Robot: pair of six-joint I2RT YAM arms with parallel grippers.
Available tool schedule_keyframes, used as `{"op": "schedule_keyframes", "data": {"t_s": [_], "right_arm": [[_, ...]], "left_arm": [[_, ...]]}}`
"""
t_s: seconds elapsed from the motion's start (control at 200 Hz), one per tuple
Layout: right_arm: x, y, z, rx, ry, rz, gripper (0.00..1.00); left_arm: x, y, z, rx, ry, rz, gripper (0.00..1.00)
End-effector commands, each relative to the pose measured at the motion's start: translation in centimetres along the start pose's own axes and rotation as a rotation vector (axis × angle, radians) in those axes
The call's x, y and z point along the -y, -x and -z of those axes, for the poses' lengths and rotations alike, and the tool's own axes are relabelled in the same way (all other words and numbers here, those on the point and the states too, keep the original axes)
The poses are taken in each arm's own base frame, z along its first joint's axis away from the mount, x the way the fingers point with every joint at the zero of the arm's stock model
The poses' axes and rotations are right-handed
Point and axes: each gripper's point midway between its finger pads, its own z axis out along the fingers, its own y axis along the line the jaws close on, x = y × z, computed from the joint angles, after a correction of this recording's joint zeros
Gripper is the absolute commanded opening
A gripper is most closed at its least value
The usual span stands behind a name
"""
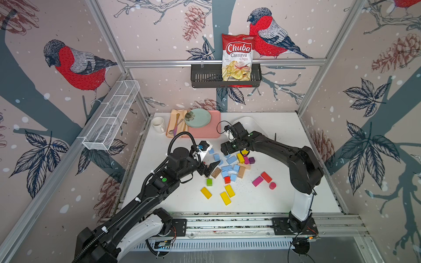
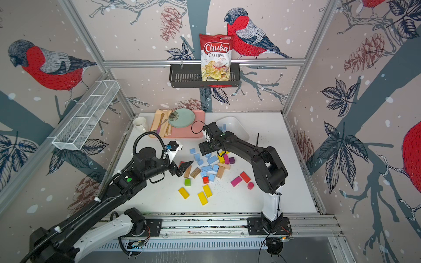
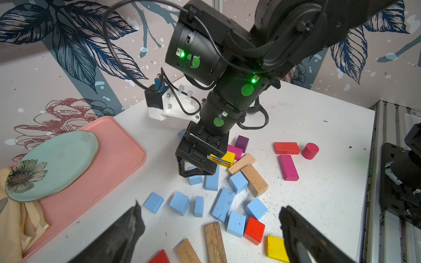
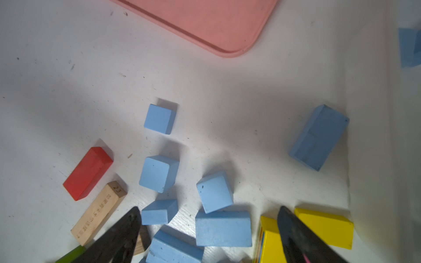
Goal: Pick out the blue building blocks
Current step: Pick up the building block from the center of the board.
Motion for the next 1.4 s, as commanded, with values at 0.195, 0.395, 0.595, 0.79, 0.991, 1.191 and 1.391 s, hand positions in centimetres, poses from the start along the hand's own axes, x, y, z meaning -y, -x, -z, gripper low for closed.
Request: {"op": "schedule_keyframes", "data": {"t_s": [0.195, 0.395, 0.595, 0.79, 0.991, 1.191, 1.391], "right_arm": [[0.7, -1.9, -2.3, -0.093, -0.031, 0.044, 0.79], [0.8, -2.3, -3.4, -0.12, -0.047, 0.055, 0.71], [0.4, -2.9, -4.7, -0.152, -0.05, 0.074, 0.65], [0.6, -3.0, -5.4, -0.162, -0.068, 0.083, 0.57], [0.9, -3.2, -5.9, -0.166, -0.087, 0.082, 0.47], [1.0, -2.9, -6.0, -0.158, -0.097, 0.076, 0.39], [1.0, -2.5, -5.8, -0.144, -0.1, 0.067, 0.3]], "left_arm": [[0.0, 0.2, 0.0, 0.008, 0.001, -0.02, 0.96], [0.0, 0.2, 0.0, 0.006, -0.001, -0.02, 0.96], [0.0, 0.1, 0.0, 0.005, -0.002, -0.021, 0.96], [0.0, 0.1, -0.1, 0.003, -0.003, -0.02, 0.96], [-0.1, 0.1, -0.1, 0.003, -0.003, -0.019, 0.96], [-0.1, -0.1, -0.2, -0.001, -0.006, -0.018, 0.96], [0.0, 0.0, -0.2, 0.0, -0.009, -0.018, 0.96]]}}
